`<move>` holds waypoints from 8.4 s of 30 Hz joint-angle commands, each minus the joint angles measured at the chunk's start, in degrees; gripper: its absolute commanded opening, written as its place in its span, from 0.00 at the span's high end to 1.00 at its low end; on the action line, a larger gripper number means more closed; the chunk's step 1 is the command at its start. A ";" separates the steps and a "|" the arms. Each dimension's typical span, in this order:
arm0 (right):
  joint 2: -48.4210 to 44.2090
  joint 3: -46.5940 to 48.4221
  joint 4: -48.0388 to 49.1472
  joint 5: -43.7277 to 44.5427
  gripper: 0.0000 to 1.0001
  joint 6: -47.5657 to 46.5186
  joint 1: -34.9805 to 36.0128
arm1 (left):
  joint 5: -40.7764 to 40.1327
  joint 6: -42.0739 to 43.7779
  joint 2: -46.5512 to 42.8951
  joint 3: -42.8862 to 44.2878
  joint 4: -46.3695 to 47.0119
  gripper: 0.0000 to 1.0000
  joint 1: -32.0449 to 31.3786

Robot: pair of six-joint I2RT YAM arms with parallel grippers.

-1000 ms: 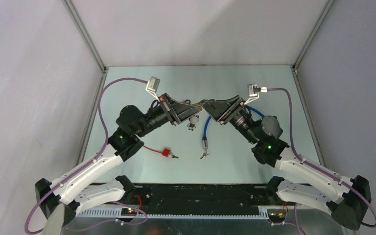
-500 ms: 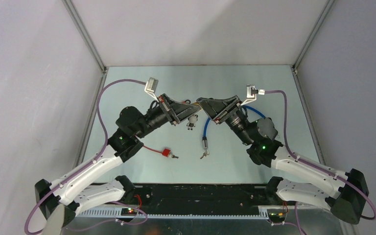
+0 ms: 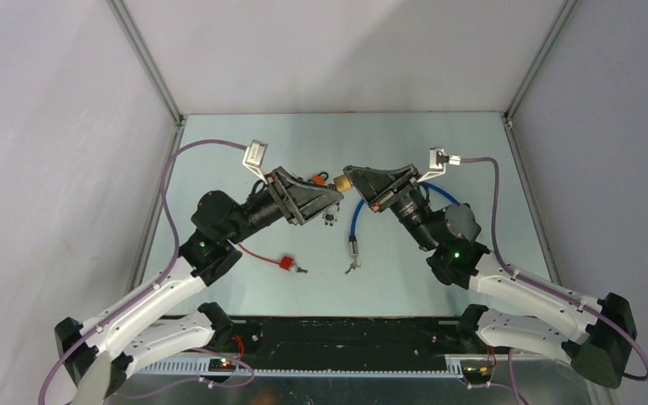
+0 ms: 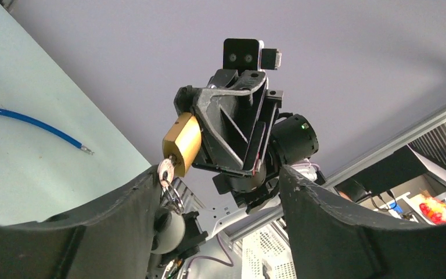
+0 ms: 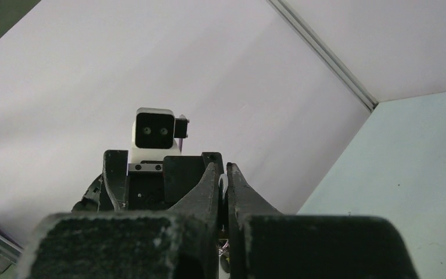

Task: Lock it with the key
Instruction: Lock the lock, then place the lock at the center of the board, then pick up the lock from the center of the board, then lock the lock.

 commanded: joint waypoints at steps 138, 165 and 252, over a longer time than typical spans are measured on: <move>50.33 43.02 -59.38 -1.84 0.37 -10.32 -11.24 | -21.92 28.29 14.50 -0.18 -36.00 0.23 30.32; 61.39 46.03 -80.61 -6.67 0.47 -27.22 -14.18 | -18.52 27.63 -0.49 -7.94 -36.01 0.00 24.99; 1.30 1.80 -42.94 -11.09 0.41 -29.03 -27.18 | 6.05 43.84 8.08 17.27 -26.20 1.00 7.84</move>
